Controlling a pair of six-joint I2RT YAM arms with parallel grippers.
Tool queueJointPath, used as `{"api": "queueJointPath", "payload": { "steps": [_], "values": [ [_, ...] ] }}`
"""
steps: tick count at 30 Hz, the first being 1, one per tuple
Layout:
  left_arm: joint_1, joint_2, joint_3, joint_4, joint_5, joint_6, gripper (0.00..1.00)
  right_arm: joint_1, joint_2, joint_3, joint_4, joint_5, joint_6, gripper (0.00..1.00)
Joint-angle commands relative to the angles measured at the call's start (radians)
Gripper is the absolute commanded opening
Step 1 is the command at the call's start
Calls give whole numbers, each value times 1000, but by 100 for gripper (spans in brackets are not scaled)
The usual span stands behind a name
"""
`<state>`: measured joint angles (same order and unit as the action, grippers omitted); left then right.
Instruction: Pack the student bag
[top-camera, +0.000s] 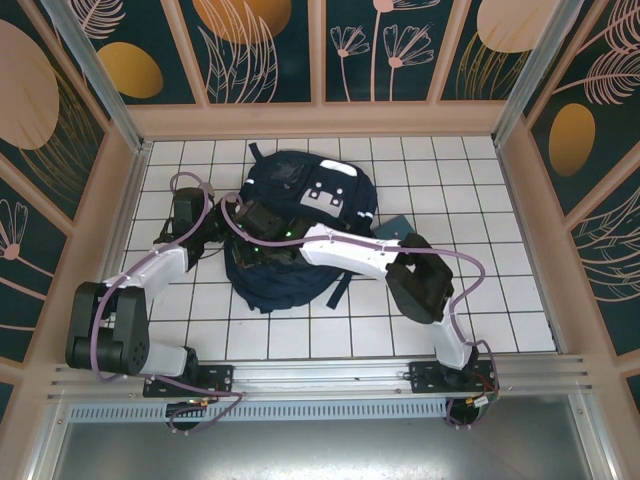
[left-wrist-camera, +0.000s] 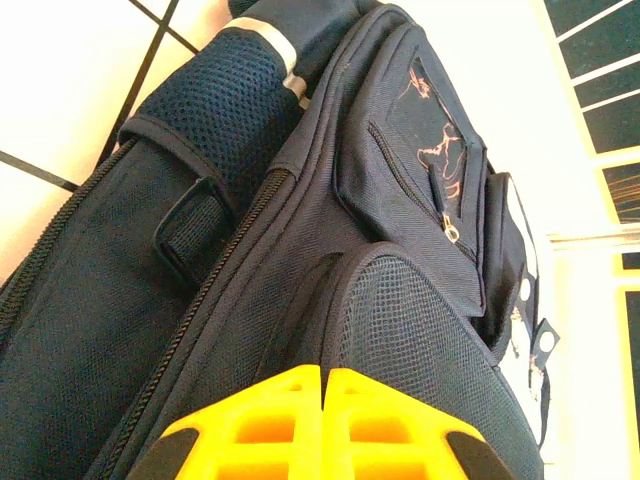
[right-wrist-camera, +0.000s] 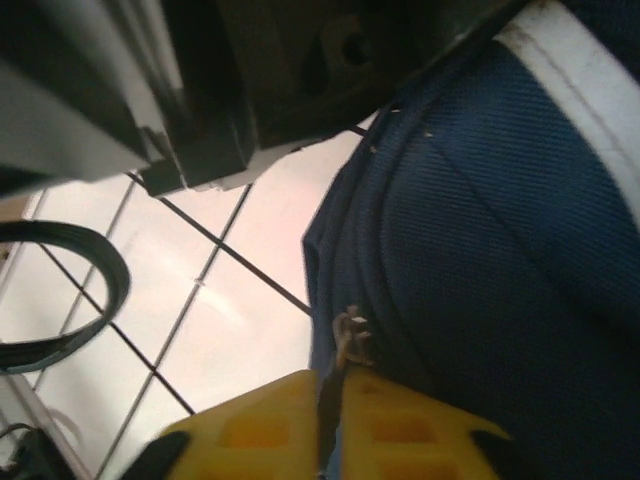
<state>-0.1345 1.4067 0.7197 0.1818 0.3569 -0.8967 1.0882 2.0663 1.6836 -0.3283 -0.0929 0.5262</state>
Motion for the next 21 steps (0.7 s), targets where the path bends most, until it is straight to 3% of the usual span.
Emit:
{"api": "queueJointPath", "payload": {
  "steps": [1, 6, 9, 16, 21],
  "values": [
    [-26, -37, -2, -50, 91, -15, 6, -8, -168, -110, 155, -48, 35, 35],
    [-27, -65, 32, -178, -11, 59, 36, -55, -455, -407, 146, 1, 98, 50],
    [-25, -102, 41, -250, -58, 103, 47, -112, -568, -516, 62, 82, 178, 56],
    [-47, -237, 41, -451, -138, 223, 54, -309, -748, -757, 67, 24, 391, 62],
    [-118, -304, 23, -571, -207, 255, 56, -361, -728, -798, 177, -125, 425, 62]
  ]
}}
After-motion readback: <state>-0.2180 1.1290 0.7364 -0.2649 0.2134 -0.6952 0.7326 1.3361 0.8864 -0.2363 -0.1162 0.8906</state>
